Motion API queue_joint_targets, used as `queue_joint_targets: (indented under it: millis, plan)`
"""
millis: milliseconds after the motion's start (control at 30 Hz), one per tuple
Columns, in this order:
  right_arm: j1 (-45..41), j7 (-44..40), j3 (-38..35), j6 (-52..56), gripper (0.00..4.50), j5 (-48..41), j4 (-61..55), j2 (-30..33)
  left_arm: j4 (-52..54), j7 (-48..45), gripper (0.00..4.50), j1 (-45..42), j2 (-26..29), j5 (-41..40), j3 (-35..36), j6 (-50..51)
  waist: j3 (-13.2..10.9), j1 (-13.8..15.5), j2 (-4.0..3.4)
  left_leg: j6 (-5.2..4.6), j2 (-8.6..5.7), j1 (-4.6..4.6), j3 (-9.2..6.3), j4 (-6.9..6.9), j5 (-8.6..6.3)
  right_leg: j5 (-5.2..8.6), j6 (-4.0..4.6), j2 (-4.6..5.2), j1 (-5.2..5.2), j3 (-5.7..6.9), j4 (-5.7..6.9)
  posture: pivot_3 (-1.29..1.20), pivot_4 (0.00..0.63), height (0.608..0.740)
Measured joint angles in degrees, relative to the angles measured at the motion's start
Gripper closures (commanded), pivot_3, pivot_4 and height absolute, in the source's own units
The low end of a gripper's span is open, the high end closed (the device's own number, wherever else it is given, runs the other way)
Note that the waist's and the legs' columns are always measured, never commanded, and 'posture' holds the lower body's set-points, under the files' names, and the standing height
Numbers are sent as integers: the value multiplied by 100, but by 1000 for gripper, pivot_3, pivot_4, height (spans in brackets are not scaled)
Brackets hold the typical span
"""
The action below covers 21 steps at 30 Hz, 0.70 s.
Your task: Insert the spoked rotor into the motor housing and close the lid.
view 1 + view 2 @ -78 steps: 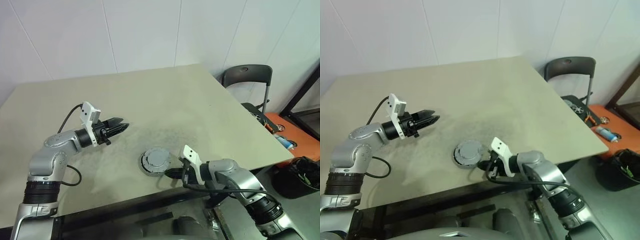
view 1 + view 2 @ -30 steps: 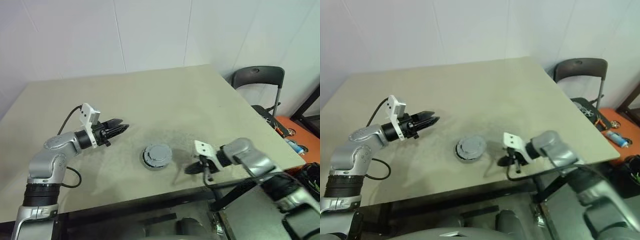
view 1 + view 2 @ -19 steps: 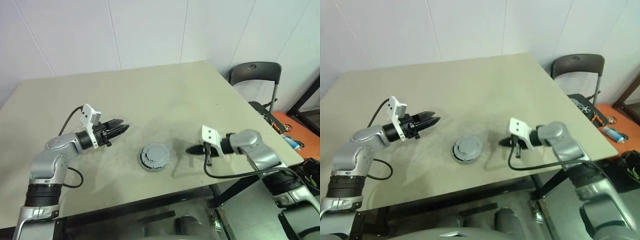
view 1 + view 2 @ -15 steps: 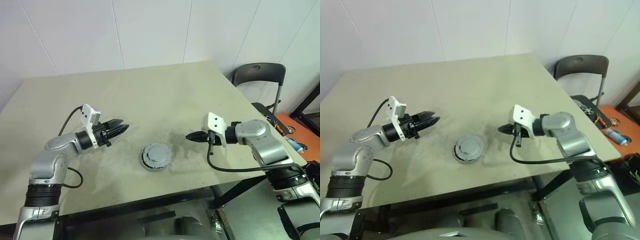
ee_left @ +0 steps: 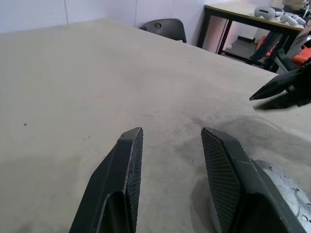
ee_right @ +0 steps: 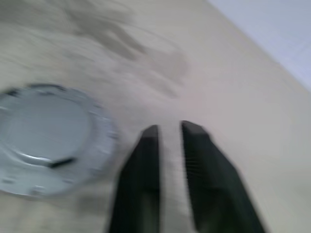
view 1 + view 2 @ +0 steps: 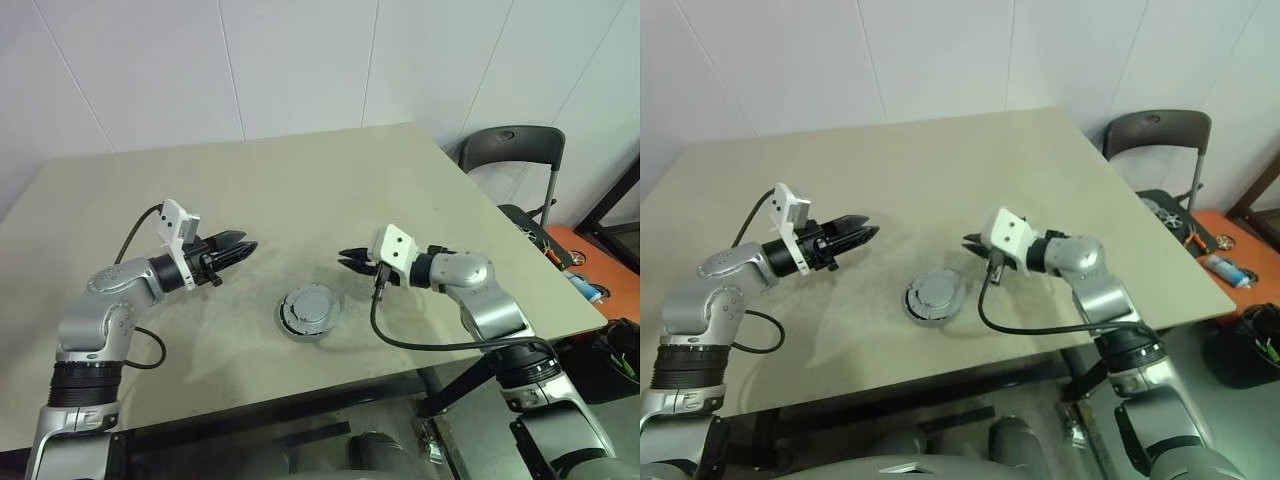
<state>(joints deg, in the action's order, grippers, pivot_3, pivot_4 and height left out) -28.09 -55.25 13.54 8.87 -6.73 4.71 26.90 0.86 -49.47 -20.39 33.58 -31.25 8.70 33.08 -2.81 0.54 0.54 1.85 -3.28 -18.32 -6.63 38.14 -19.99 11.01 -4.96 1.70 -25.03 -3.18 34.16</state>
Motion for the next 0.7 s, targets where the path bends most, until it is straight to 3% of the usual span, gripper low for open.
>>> queue_joint_targets:
  millis: [67,300,533,700]
  plan:
    - [36,-426,82,364,2268,-311,-12,-2,0,0,2457,-5,3,-9,0,36,0,-2,0,-1,0,0,-1,0,-1,0,0,0,0,0,1,0,0,740]
    - [-108,-1043,330,951,2268,-487,61,-33,32,2,2457,-22,77,-69,5,156,0,-24,0,3,1,4,0,1,2,-3,4,-4,0,0,8,0,0,740]
    - [-196,-1071,411,665,2268,-457,279,-326,209,56,2457,16,130,-130,79,221,0,-40,0,5,2,3,-1,1,3,-4,6,-3,-2,0,8,0,0,740]
    - [-322,-946,414,357,770,-291,583,-347,273,109,2457,76,166,-175,124,267,1,-34,1,8,1,3,-1,2,5,-6,7,-4,-1,2,9,0,0,740]
